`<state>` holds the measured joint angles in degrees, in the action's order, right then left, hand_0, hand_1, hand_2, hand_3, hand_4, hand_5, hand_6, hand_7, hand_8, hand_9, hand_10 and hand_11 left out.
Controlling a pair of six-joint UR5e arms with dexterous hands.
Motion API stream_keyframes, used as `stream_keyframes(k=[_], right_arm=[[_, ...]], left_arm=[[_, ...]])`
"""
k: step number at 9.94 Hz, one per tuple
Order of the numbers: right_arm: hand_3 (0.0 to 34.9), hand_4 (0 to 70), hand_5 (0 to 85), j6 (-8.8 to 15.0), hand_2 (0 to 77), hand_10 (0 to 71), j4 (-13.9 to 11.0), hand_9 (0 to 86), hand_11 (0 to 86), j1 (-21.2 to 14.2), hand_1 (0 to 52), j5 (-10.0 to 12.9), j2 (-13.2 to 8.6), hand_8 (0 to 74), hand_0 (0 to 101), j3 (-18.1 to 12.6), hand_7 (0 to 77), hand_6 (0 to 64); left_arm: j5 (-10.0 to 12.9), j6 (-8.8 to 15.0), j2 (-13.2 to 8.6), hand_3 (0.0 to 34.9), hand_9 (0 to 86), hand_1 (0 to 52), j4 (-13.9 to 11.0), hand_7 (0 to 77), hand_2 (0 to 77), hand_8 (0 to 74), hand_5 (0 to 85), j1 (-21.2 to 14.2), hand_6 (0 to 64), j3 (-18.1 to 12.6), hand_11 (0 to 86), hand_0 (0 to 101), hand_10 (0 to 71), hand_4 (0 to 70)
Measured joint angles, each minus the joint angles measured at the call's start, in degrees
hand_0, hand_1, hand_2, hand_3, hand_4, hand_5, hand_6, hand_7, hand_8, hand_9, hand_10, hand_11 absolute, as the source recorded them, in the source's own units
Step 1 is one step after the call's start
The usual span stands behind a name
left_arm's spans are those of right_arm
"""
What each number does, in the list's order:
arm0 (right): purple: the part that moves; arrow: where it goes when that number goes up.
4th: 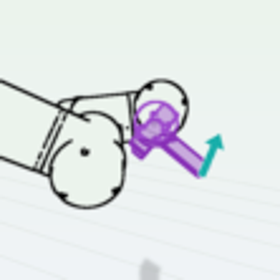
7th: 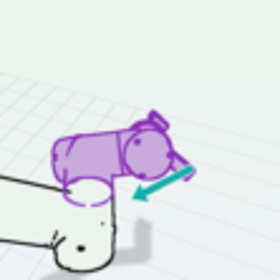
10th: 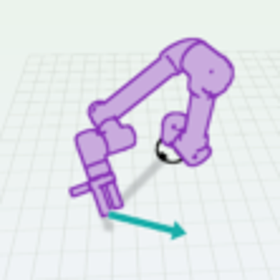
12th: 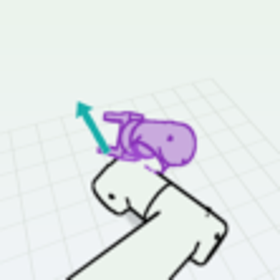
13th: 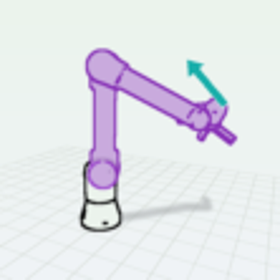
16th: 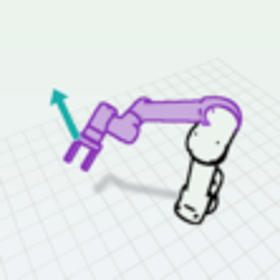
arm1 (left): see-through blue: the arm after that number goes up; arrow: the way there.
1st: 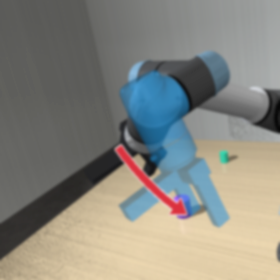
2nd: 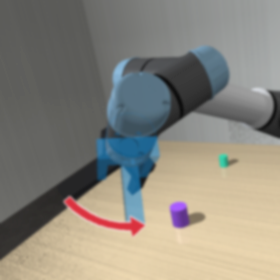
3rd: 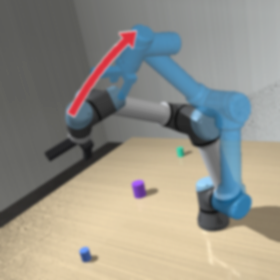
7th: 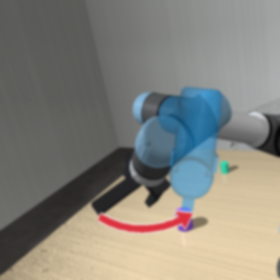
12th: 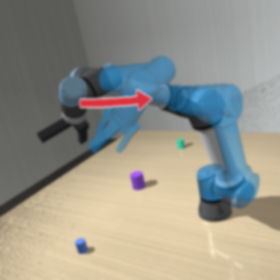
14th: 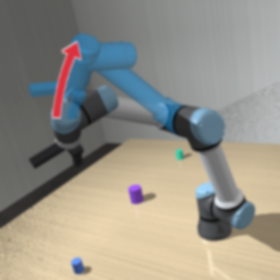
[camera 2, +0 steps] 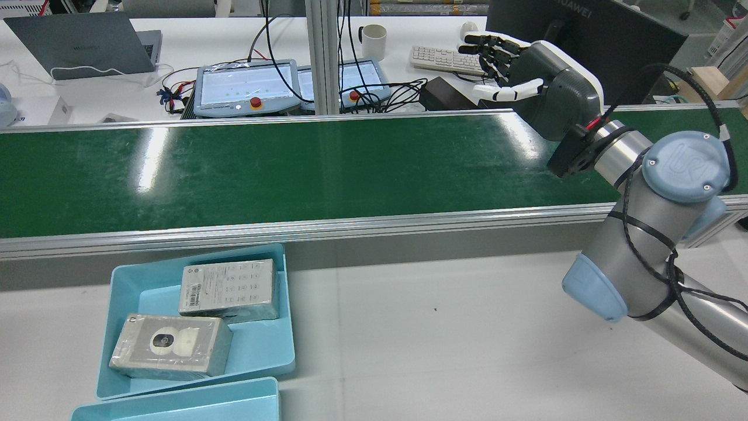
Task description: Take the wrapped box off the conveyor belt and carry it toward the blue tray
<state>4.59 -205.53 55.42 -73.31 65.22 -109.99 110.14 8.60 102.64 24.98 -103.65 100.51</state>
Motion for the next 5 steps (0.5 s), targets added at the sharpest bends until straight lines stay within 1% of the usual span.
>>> stream_keyframes(k=[1,2,3,4,5], right_arm=[[0.9,20.7,21.8,0.0,26.7,0.5,0.0,6.5,2.2,0.0,21.8,-0.1,0.0,1.1,52,-0.1,24.5,10.4],[2.2,18.0,21.3,0.1,18.0,0.0,-0.1,5.4,1.6,-0.5,20.7,-0.1,0.0,1.1,52,0.0,24.0,9.3],[2.2,18.0,21.3,0.1,18.0,0.0,-0.1,5.4,1.6,-1.1,20.7,-0.1,-0.1,1.1,52,0.2,24.0,9.3],[6.1,15.3,20.2,0.1,14.2,0.0,-0.2,4.4,1.6,-1.8,18.5,-0.2,-0.2,1.1,52,0.5,21.8,6.5],[6.1,15.3,20.2,0.1,14.2,0.0,-0.1,4.4,1.6,-2.3,18.5,-0.2,-0.2,1.1,52,0.9,21.8,6.5]], left_arm=[[0.0,0.0,0.0,0.0,0.0,0.0,0.0,0.5,1.1,0.5,1.1,0.0,0.0,0.0,0.0,0,0.5,0.0],[0.0,0.0,0.0,0.0,0.0,0.0,0.0,0.5,0.5,0.5,1.1,0.0,0.0,0.0,0.0,0,0.5,0.0],[0.0,0.0,0.0,0.0,0.0,0.0,0.0,0.5,0.5,0.5,1.1,0.0,0.0,0.0,0.0,0,0.5,0.0],[0.0,0.0,0.0,0.0,0.0,0.0,0.0,0.5,1.1,0.5,1.1,0.0,0.0,0.0,0.0,0,0.5,0.0],[0.0,0.0,0.0,0.0,0.0,0.0,0.0,0.5,1.1,0.5,1.1,0.0,0.0,0.0,0.0,0,0.5,0.0]])
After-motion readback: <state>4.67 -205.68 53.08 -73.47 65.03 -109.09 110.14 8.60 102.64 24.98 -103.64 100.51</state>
